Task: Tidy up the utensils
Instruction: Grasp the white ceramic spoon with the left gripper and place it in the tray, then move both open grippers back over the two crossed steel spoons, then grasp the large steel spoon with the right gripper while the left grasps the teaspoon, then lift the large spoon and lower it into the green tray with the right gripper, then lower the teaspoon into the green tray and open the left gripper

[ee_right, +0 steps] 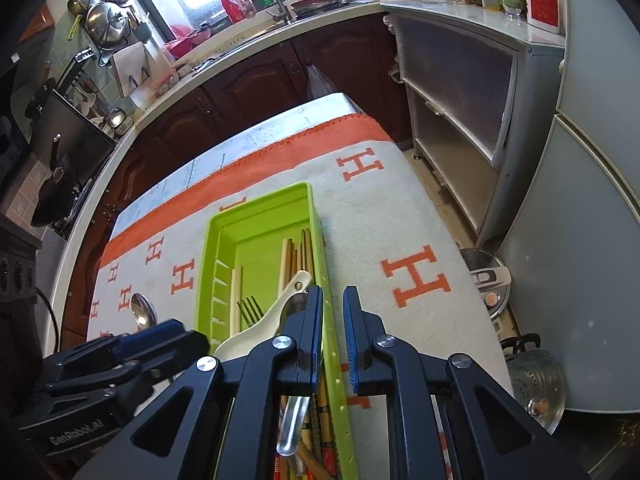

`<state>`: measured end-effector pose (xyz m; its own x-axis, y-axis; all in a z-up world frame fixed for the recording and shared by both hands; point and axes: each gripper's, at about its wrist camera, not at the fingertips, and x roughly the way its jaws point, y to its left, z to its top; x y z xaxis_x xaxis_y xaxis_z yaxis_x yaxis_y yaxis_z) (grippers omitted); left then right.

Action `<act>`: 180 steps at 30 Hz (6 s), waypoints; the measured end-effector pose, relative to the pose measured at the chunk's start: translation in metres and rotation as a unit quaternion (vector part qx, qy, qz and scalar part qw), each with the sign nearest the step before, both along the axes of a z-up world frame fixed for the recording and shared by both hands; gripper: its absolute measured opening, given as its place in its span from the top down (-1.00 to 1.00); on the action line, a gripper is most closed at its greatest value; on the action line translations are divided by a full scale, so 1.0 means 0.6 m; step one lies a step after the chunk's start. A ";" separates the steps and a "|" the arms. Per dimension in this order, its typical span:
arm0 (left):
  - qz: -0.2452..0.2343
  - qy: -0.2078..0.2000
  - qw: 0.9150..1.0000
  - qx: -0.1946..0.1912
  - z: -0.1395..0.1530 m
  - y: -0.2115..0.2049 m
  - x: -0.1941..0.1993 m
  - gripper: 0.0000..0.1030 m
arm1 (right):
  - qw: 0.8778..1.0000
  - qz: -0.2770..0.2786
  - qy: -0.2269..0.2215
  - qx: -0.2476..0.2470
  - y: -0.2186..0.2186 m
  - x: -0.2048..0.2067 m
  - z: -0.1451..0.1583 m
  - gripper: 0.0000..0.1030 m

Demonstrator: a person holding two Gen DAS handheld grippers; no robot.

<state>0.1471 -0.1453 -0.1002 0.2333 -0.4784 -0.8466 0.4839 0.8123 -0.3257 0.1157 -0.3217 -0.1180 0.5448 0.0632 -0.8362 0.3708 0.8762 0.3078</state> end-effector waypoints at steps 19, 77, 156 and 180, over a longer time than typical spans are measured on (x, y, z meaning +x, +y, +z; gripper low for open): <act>0.041 -0.079 0.992 0.092 0.029 0.238 -0.016 0.13 | 0.994 0.102 -0.024 0.027 0.154 -0.017 0.077 0.60; 0.168 0.121 0.978 0.023 -0.128 0.395 0.022 0.96 | 0.957 0.258 0.107 0.083 0.357 0.158 -0.081 0.60; 0.170 0.095 0.979 0.065 -0.130 0.357 0.012 0.94 | 0.988 0.098 0.113 0.048 0.083 0.089 -0.085 0.91; 0.143 0.119 0.975 -0.121 -0.051 0.262 -0.019 0.97 | 0.991 0.069 0.025 0.115 0.043 -0.017 -0.005 0.89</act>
<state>0.1356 0.0121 -0.1311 0.1970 -0.6145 -0.7639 0.1360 0.7888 -0.5995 0.1053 -0.2962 -0.1207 0.4755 0.3265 -0.8169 0.2723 0.8284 0.4895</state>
